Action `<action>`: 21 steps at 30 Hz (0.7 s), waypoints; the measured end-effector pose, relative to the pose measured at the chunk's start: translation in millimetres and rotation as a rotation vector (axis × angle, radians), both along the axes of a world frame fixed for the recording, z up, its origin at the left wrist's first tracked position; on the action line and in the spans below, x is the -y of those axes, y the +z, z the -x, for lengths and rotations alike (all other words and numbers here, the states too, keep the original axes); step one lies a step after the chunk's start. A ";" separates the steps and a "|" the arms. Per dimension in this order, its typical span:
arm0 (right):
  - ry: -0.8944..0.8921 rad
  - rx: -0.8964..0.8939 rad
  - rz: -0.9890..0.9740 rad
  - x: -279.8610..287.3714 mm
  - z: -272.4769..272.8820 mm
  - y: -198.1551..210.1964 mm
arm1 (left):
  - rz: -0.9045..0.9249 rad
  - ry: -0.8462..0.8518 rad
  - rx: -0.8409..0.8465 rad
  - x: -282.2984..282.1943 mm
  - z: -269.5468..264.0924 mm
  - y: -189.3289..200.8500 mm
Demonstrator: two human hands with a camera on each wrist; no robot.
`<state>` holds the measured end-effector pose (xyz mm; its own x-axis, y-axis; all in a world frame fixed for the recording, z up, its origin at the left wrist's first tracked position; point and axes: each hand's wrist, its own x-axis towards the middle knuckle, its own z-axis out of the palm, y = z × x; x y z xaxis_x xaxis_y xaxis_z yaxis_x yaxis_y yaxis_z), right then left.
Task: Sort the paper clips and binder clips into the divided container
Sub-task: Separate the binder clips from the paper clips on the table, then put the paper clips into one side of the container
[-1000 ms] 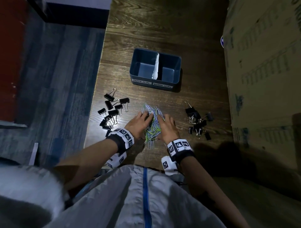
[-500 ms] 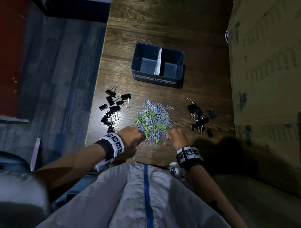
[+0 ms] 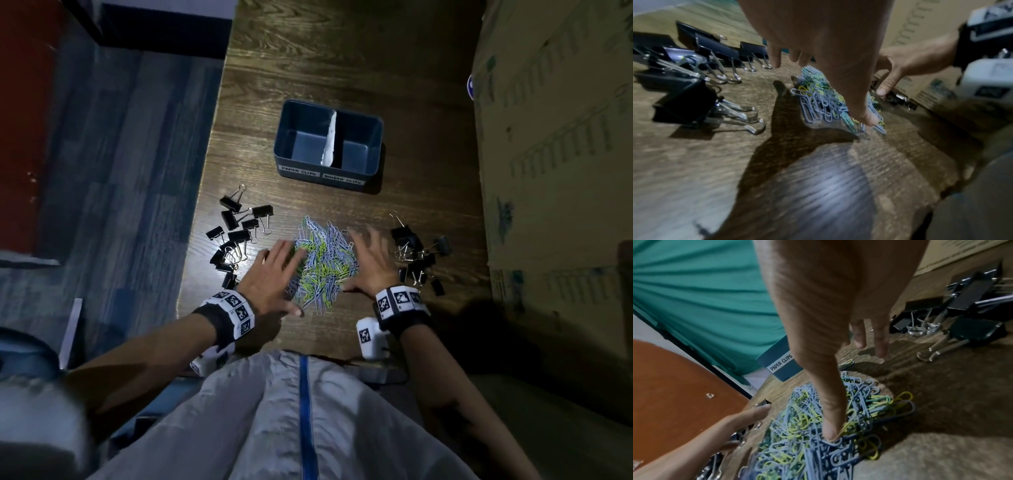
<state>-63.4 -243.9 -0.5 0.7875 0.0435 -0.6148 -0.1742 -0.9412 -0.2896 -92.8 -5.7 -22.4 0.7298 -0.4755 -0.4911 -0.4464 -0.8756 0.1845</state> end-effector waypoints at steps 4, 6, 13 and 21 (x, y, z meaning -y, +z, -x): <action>0.265 -0.108 0.174 -13.0 -3.1 -12.2 | -0.060 -0.015 -0.004 12.4 -7.2 -12.0; 0.302 -0.066 0.192 -21.4 0.7 -16.8 | -0.016 0.044 -0.047 20.1 -15.3 -15.0; 0.301 0.100 0.037 -26.4 4.2 -20.2 | -0.007 -0.050 -0.041 38.5 -34.2 -11.8; 0.192 0.022 -0.009 -12.2 -5.1 -16.0 | -0.073 -0.071 -0.092 34.6 -61.2 6.8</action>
